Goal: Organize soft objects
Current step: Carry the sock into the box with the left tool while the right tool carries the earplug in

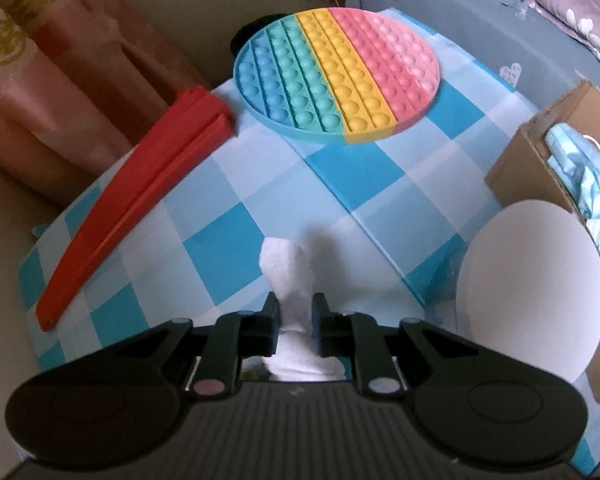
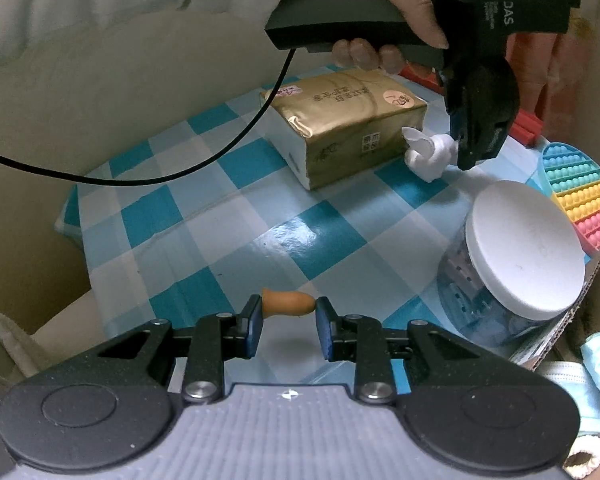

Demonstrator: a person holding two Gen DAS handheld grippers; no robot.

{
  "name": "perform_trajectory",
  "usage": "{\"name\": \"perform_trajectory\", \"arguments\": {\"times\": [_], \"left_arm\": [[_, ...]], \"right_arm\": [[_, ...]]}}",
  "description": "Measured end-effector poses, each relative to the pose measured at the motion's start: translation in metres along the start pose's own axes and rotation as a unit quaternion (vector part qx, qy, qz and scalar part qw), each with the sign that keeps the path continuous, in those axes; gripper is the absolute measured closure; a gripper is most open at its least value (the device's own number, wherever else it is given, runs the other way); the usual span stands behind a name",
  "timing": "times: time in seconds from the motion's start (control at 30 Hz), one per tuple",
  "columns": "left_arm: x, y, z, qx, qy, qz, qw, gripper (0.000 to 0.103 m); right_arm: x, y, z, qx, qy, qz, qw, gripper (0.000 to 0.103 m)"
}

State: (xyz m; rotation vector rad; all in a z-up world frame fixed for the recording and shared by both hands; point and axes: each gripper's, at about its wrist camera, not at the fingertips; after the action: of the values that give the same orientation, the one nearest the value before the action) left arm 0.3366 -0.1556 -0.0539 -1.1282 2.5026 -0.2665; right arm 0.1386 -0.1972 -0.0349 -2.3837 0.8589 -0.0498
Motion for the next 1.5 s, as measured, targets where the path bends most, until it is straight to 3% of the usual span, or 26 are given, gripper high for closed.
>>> {"name": "perform_trajectory", "arguments": {"times": [0.03, 0.1, 0.17, 0.23, 0.33, 0.4, 0.5, 0.77, 1.0, 1.5], "left_arm": [[0.001, 0.0, 0.001, -0.001, -0.004, 0.002, 1.0, 0.074], [0.003, 0.001, 0.003, -0.003, -0.011, 0.008, 0.9999, 0.053], [0.004, 0.002, 0.004, -0.006, -0.02, 0.013, 0.9997, 0.046], [0.005, 0.004, 0.005, -0.014, -0.024, 0.014, 0.9995, 0.046], [0.006, 0.004, 0.009, -0.023, -0.025, 0.015, 0.9993, 0.051], [0.009, 0.005, 0.01, -0.029, -0.02, 0.017, 0.9992, 0.07], [0.01, 0.005, 0.01, -0.028, -0.022, 0.014, 0.9993, 0.076], [0.005, 0.005, -0.001, -0.015, -0.021, -0.003, 0.9997, 0.078], [-0.001, 0.015, -0.038, 0.007, -0.015, -0.006, 0.9998, 0.078], [0.048, 0.1, -0.11, 0.019, 0.036, 0.0, 0.9992, 0.078]], "right_arm": [[0.0, 0.0, 0.0, 0.001, -0.001, 0.0, 1.0, 0.07], [0.0, 0.0, 0.0, 0.002, 0.0, 0.0, 1.0, 0.07], [0.0, 0.001, -0.001, 0.004, -0.002, -0.001, 1.0, 0.07], [0.0, 0.001, -0.001, 0.006, -0.003, -0.001, 1.0, 0.07], [0.0, 0.001, -0.003, 0.01, -0.002, 0.001, 1.0, 0.07], [0.0, 0.001, -0.004, 0.012, -0.001, 0.001, 1.0, 0.07], [0.0, 0.002, -0.004, 0.014, 0.002, 0.003, 1.0, 0.07], [0.001, 0.003, -0.01, 0.023, 0.01, 0.011, 1.0, 0.07], [-0.002, 0.004, -0.024, 0.044, 0.024, 0.02, 0.999, 0.07], [-0.024, 0.035, -0.066, 0.075, 0.046, 0.042, 0.995, 0.071]]}}
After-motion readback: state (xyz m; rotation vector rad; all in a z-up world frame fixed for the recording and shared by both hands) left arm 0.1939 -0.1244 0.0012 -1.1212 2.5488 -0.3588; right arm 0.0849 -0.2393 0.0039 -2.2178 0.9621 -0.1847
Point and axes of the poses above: each gripper's, at about its wrist camera, not at the fingertips, and z roughly the way its jaws point, x to its right, y to its underside, and after that the axes turned 6 degrees about -y, right-handed
